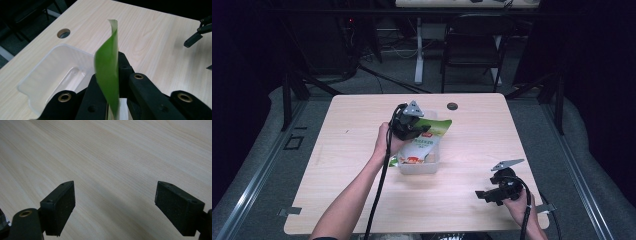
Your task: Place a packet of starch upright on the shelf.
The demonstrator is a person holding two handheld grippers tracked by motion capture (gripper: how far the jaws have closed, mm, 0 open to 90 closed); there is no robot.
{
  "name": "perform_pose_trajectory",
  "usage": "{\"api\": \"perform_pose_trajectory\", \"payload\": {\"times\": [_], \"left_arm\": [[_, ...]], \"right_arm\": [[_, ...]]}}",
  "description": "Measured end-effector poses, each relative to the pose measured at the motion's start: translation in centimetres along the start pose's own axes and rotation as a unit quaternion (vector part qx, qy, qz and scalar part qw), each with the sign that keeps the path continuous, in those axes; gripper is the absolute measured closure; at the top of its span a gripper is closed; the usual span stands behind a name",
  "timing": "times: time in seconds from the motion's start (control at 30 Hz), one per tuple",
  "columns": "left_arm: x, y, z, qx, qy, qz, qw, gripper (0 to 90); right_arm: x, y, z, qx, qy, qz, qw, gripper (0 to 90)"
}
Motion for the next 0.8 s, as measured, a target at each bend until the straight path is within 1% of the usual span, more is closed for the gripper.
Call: {"api": "perform_pose_trajectory", "payload": {"times": [0.1,0.17,0.2,0.3,0.33,0.43,0.47,0.5,0.53,0.57,0.6,0.63,0.67,0.7,0.73,0.77,0.8], "left_arm": [[0.1,0.0,-0.3,-0.002,-0.001,0.004,1.0,89.6],[0.0,-0.1,-0.7,-0.007,-0.007,-0.001,1.0,89.7],[-0.2,-0.1,-1.1,-0.016,-0.009,-0.003,0.9998,89.8],[-0.3,-0.1,-1.6,-0.022,-0.006,0.001,0.9997,89.8],[-0.4,-0.1,-2.1,-0.029,-0.005,0.002,0.9996,89.8],[-0.5,0.0,-2.5,-0.034,-0.007,0.002,0.9994,89.8],[-0.5,0.0,-3.0,-0.038,-0.001,0.005,0.9992,89.9],[-0.5,0.1,-3.2,-0.043,0.0,0.005,0.9991,89.9],[-0.5,0.1,-3.5,-0.048,0.008,0.006,0.9988,89.9],[-0.5,0.1,-3.5,-0.048,0.008,0.006,0.9988,89.9],[-0.4,0.2,-3.9,-0.059,0.009,0.004,0.9982,89.9],[-0.3,0.2,-4.0,-0.065,0.015,0.004,0.9978,89.9],[-0.3,0.2,-4.2,-0.07,0.014,0.001,0.9974,89.9],[-0.3,0.2,-4.2,-0.07,0.014,0.001,0.9974,89.9],[-0.2,0.3,-4.4,-0.083,0.016,-0.001,0.9964,89.9],[-0.2,0.3,-4.4,-0.083,0.016,-0.001,0.9964,89.9],[-0.2,0.4,-4.5,-0.095,0.018,-0.002,0.9953,89.9]], "right_arm": [[-0.1,0.0,0.0,0.001,-0.003,0.0,1.0,16.1],[-0.1,0.0,-0.1,-0.003,-0.003,0.003,1.0,16.1],[-0.1,0.1,-0.1,-0.006,-0.001,0.004,1.0,16.1],[-0.2,0.1,-0.2,-0.007,0.0,0.005,1.0,16.1],[-0.2,0.1,-0.2,-0.007,-0.001,0.005,1.0,16.1],[-0.2,0.1,-0.2,-0.008,-0.003,0.005,0.9999,16.1],[-0.2,0.1,-0.2,-0.009,-0.003,0.005,0.9999,16.1],[-0.2,0.1,-0.2,-0.008,-0.003,0.005,1.0,16.2],[-0.2,0.1,-0.2,-0.009,-0.002,0.006,0.9999,16.1],[-0.2,0.1,-0.2,-0.009,-0.002,0.006,0.9999,16.1],[-0.2,0.1,-0.3,-0.01,-0.003,0.007,0.9999,16.2],[-0.2,0.2,-0.3,-0.012,-0.003,0.009,0.9999,16.2],[-0.2,0.2,-0.3,-0.012,-0.003,0.009,0.9999,16.2],[-0.2,0.2,-0.3,-0.012,-0.003,0.009,0.9999,16.2],[-0.2,0.2,-0.3,-0.01,-0.006,0.008,0.9999,16.1],[-0.2,0.2,-0.3,-0.01,-0.006,0.008,0.9999,16.1],[-0.2,0.2,-0.3,-0.01,-0.005,0.009,0.9999,16.2]]}}
Point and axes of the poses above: each handheld gripper's, and its own axes: z roughly forward along the jaws, y roughly out of its top, x roughly to its left, the point moved 6 cm from there along z, roughly forward along the jaws, and after that the axes turned 5 degrees about -y, right-handed, at the moved point
